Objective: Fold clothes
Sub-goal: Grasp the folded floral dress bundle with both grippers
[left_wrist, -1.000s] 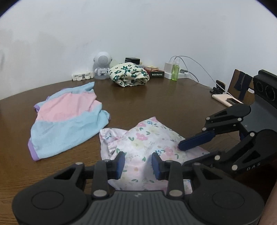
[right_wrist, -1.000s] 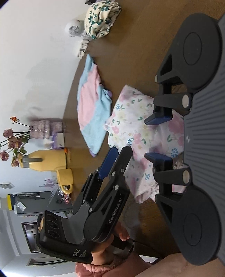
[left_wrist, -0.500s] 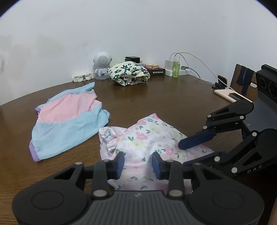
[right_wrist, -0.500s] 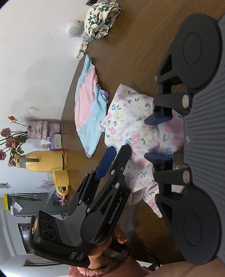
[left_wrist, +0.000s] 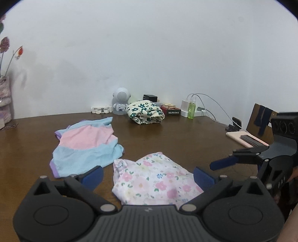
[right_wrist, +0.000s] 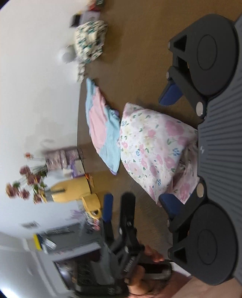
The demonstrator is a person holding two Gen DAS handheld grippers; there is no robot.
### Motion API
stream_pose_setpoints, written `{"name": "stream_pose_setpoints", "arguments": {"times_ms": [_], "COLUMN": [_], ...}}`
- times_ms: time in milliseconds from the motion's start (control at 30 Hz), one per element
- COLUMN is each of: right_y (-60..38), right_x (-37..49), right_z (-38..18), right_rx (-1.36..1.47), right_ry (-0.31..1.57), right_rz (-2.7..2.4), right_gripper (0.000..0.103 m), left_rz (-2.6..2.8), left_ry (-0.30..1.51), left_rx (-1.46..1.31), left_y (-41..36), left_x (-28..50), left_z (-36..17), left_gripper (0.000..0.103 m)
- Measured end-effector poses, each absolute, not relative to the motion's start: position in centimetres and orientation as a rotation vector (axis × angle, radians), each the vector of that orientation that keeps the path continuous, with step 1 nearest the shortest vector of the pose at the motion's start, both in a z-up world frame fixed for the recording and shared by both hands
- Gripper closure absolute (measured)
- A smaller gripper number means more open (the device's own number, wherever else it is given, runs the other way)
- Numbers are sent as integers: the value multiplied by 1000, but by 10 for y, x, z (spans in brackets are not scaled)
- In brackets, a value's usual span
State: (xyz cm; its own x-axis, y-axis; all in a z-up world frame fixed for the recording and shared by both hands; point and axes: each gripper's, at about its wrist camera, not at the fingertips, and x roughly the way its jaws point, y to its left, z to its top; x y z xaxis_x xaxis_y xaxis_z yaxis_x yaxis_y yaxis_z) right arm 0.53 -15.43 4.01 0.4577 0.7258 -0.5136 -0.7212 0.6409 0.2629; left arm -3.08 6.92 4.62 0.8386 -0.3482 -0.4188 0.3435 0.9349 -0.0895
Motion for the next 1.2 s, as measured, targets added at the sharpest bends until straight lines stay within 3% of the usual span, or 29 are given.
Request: {"name": "stream_pose_setpoints", "arguments": {"times_ms": [400,767,933,1100,1200], "right_y": [-169,-154,-141,-128,-122], "right_x": [-8,-8,-8,-5,-1], "right_z": [21,13,12,11,11], "right_rx": [344,483,516,551,553], "right_ry": [842,944,948,942,934], "right_rz": [749,597,524,472,457], "right_gripper": [0,1,1,1,1], "left_rz": [-364,-630,-758,-853,-900], "left_ry": [441,590,704,815,856], "left_rx": [14,207,258,257,216], "left_y": [86,74,57,52,55], "left_x": [-53,48,99,136,150], "left_z": [52,75,58,31,22], "left_gripper": [0,0,5,19,19]}}
